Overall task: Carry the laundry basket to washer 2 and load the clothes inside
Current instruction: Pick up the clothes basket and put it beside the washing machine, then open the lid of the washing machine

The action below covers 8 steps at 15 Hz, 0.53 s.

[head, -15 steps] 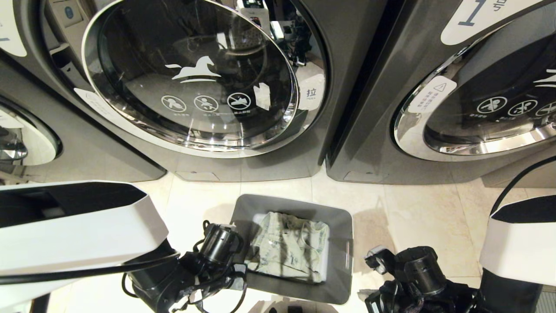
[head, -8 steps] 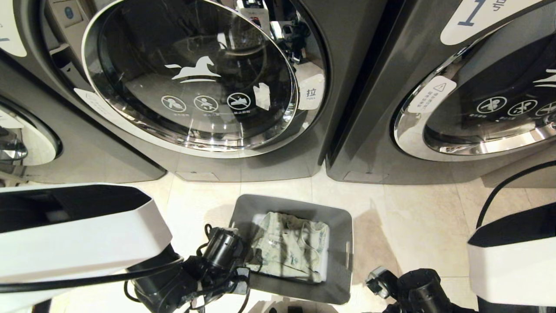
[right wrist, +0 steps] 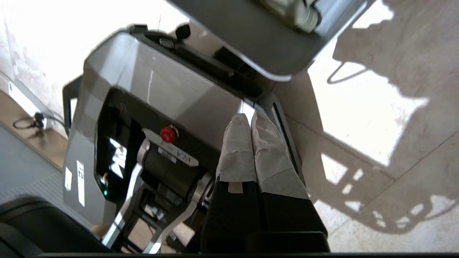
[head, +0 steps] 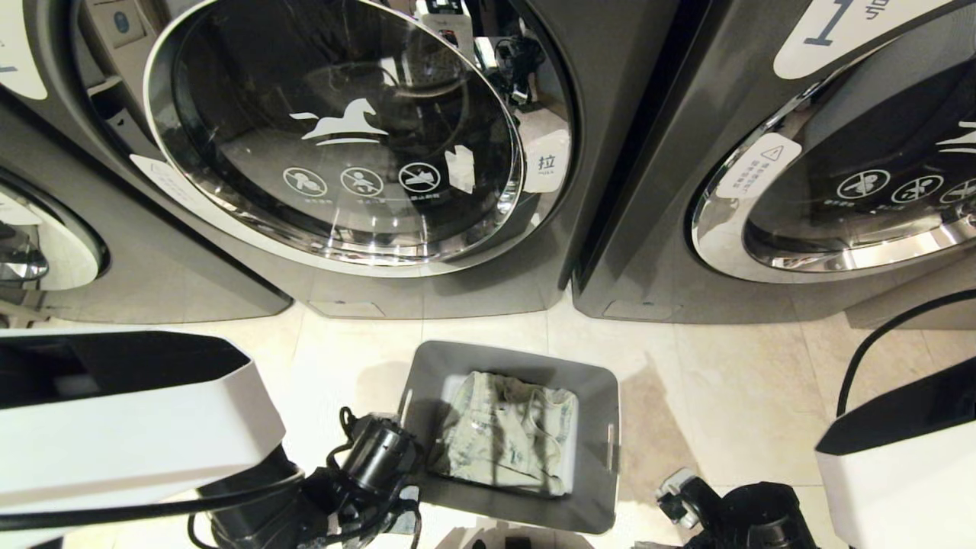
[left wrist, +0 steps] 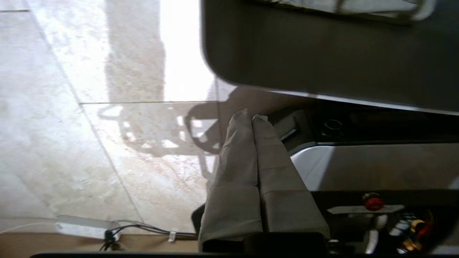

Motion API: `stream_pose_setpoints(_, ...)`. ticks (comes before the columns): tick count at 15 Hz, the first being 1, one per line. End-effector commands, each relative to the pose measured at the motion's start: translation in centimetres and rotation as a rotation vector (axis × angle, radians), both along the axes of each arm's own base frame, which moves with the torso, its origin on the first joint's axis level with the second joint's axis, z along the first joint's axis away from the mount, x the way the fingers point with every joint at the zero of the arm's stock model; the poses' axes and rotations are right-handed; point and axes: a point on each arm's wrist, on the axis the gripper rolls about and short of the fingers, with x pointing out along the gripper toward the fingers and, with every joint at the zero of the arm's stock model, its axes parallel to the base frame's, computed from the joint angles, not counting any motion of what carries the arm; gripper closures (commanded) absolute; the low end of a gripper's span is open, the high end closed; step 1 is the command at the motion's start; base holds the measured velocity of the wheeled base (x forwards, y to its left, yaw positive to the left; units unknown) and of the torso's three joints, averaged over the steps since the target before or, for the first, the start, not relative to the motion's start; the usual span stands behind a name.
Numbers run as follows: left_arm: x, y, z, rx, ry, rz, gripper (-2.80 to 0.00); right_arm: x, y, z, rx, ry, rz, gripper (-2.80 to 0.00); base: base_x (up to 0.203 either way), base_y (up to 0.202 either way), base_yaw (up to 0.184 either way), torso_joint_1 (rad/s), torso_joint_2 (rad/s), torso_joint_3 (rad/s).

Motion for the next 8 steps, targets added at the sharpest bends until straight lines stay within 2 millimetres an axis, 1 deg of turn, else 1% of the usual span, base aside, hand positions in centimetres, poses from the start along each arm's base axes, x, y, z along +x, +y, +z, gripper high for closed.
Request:
stream_pose_setpoints(1,-0.5,0.6,0.3,0.032,-0.023,0.036,0.00,0.0,0.0,1.3,0.037,-0.054,0.001,0.00,0.000,0.000,0.000,0.000,0.00,0.000)
stream_pose_setpoints(5,-1.1,1.8,3.0,-0.005,-0.085,0.058,0.00,-0.7,-0.5,3.9,0.080,-0.147,-0.009,0.00,0.000,0.000,0.000,0.000,0.00,0.000)
stream_pose_setpoints(8,-2.4,3.9,4.5,0.007,-0.119,0.115,0.00,-1.6,-1.2,5.6,0.103,-0.209,-0.028,0.00,0.000,0.000,0.000,0.000,0.00,0.000)
